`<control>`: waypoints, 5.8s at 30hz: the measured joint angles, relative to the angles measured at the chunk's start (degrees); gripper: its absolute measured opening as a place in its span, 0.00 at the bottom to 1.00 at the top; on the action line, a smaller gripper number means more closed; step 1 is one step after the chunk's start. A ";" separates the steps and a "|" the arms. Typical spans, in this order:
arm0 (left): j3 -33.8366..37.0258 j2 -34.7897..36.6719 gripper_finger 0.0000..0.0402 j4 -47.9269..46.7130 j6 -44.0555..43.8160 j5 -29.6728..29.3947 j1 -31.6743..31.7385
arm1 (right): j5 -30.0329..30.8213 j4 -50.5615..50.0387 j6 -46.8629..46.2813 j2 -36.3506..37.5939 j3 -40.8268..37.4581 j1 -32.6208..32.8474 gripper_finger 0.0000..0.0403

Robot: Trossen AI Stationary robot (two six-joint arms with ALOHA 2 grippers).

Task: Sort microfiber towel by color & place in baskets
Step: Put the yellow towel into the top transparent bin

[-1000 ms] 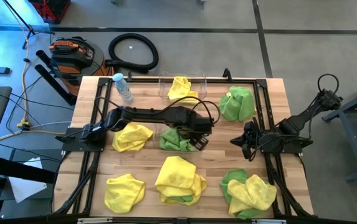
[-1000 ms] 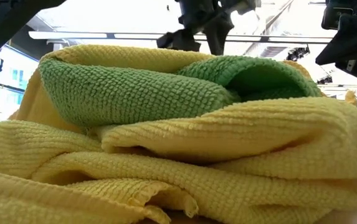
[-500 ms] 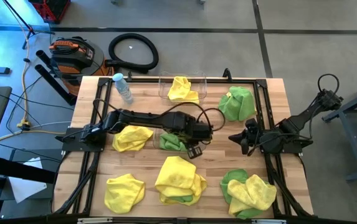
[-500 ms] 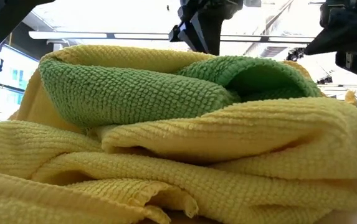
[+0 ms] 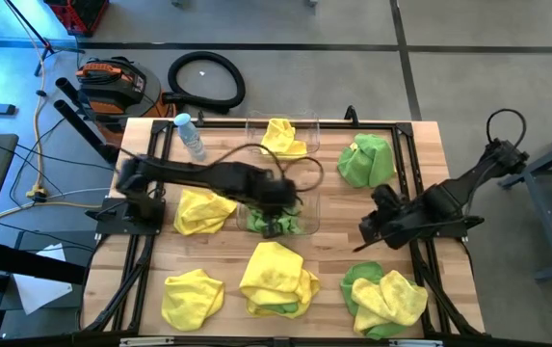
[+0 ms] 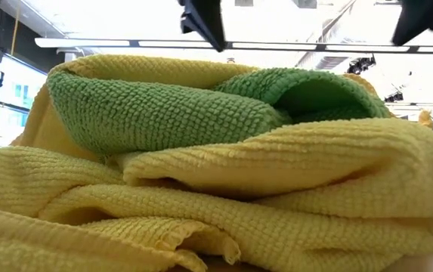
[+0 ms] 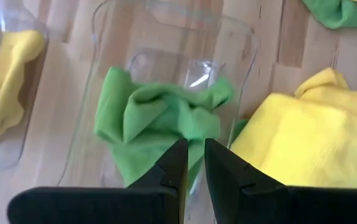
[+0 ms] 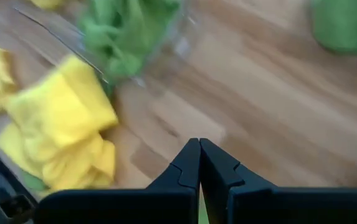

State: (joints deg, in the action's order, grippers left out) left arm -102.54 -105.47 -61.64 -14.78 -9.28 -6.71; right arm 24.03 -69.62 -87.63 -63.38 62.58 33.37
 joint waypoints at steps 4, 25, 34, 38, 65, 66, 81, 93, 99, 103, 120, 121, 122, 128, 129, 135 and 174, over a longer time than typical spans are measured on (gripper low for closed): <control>15.51 11.83 0.10 10.28 -0.12 1.68 -0.01 | -5.53 -6.41 -7.13 -5.46 7.29 1.25 0.00; 50.42 55.16 0.10 28.46 -6.31 4.13 -0.08 | -32.93 -0.18 -38.98 -22.37 10.72 18.51 0.15; 50.40 56.76 0.10 28.55 -7.64 4.22 -0.10 | -37.58 2.31 -39.44 -30.27 10.70 21.10 0.35; 50.40 56.74 0.10 28.55 -8.62 4.26 -0.08 | -37.76 4.91 -38.04 -32.67 10.70 22.09 0.39; 50.40 56.74 0.10 28.51 -5.65 7.19 -0.10 | -37.30 7.99 -37.45 -45.15 10.65 22.95 0.25; 50.40 56.87 0.10 28.51 -5.27 7.19 -0.10 | -37.30 8.11 -37.48 -45.13 10.65 22.95 0.20; 50.38 63.85 0.10 25.59 4.56 5.59 -0.08 | -32.38 -3.15 -39.67 -43.75 20.69 22.93 0.01; 50.38 67.23 0.10 19.47 6.45 3.87 -0.07 | -3.06 -20.59 -34.13 -40.65 41.85 18.89 0.00; 50.38 68.75 0.10 16.13 6.57 3.80 -0.07 | 13.77 -20.40 -22.30 -39.99 46.52 12.58 0.00; 50.38 69.52 0.10 16.07 6.48 3.31 -0.08 | 19.53 -20.38 -8.95 -39.99 51.64 6.70 0.00; 50.38 70.91 0.10 15.94 5.94 -1.21 -0.06 | 12.37 -8.40 50.56 -39.99 71.27 -33.60 0.00; 50.38 71.08 0.10 15.92 5.94 -1.88 -0.06 | 10.50 -5.71 53.72 -39.99 71.17 -36.03 0.00; 50.38 71.29 0.10 15.92 5.94 -2.32 -0.06 | 8.63 -3.42 56.24 -39.99 71.17 -38.14 0.00; 50.38 72.44 0.10 15.83 6.04 -4.86 -0.06 | 0.49 6.20 64.55 -40.80 70.25 -48.15 0.00; 50.38 72.68 0.10 15.70 6.14 -5.60 -0.07 | -0.52 6.80 65.31 -40.89 69.81 -49.45 0.00; 50.38 73.76 0.10 15.44 7.87 -8.20 -0.06 | -1.54 8.47 68.55 -41.89 61.81 -54.38 0.00; 50.38 77.22 0.10 14.26 7.41 -12.41 -0.06 | -9.37 15.60 56.98 -42.92 43.45 -61.18 0.00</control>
State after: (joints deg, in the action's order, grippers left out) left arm -52.16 -28.25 -47.37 -7.37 -21.69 -6.76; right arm 14.66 -54.02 -30.65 -106.30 106.03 -27.82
